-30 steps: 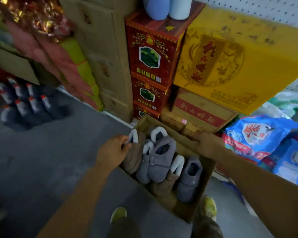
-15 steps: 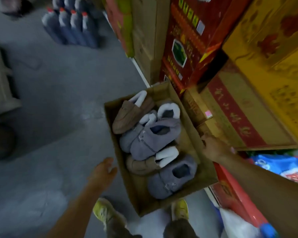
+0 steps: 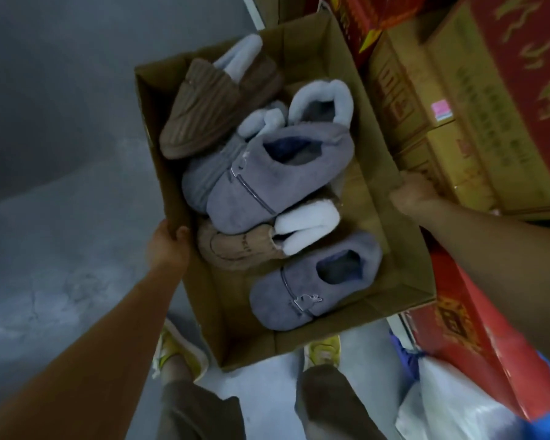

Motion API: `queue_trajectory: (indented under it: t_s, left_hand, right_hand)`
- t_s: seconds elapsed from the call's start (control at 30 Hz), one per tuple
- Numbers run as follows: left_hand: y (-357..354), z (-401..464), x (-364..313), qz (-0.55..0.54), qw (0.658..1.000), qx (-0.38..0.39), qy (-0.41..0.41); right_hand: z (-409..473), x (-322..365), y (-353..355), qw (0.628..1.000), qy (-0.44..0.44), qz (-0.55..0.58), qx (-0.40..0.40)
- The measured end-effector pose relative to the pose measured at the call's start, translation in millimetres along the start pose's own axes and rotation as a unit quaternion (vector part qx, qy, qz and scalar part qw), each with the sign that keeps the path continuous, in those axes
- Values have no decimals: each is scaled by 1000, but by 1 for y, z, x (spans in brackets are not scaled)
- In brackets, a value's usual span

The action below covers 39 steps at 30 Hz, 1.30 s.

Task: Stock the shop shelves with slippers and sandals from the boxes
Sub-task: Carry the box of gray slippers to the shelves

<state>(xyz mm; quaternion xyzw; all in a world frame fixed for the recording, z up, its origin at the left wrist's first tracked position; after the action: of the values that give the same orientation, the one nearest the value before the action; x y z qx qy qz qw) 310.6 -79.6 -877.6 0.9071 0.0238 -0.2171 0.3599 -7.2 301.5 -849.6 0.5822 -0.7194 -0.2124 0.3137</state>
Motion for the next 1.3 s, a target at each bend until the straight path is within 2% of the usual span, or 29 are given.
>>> queue_trajectory:
  t_s: [0.13,0.3,0.57,0.97,1.3]
  left_hand:
    - [4,-1,8,-41,998,-46,12]
    - [24,-25,9,-66,994,-85,20]
    - [93,-72,32,-93,988,-114,45]
    - [303,-177,68,-201,956,-200,74]
    - [519,-209,131,-241,930,-270,65]
  right_hand:
    - [-1,-6,7,995,6,56,-77]
    - [-36,4,20,987,52,24,-153]
    - [-99,54,40,980,106,-7,-169]
    - [-250,256,99,966,206,-17,-156]
    - [-395,478,94,940,313,-22,-135]
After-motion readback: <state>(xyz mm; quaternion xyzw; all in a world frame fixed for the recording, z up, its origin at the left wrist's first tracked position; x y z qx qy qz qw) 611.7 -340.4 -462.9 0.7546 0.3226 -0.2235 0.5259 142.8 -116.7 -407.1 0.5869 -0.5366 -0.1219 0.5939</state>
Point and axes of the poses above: each hand's wrist, its own z-axis towards the middle knuckle, its own y-axis out of the back of the hand, x = y × z, the point moved 10 cm from there along z, towards the middle knuckle, and after that the axes turned 8 degrees about x, right-handed, at the moved point
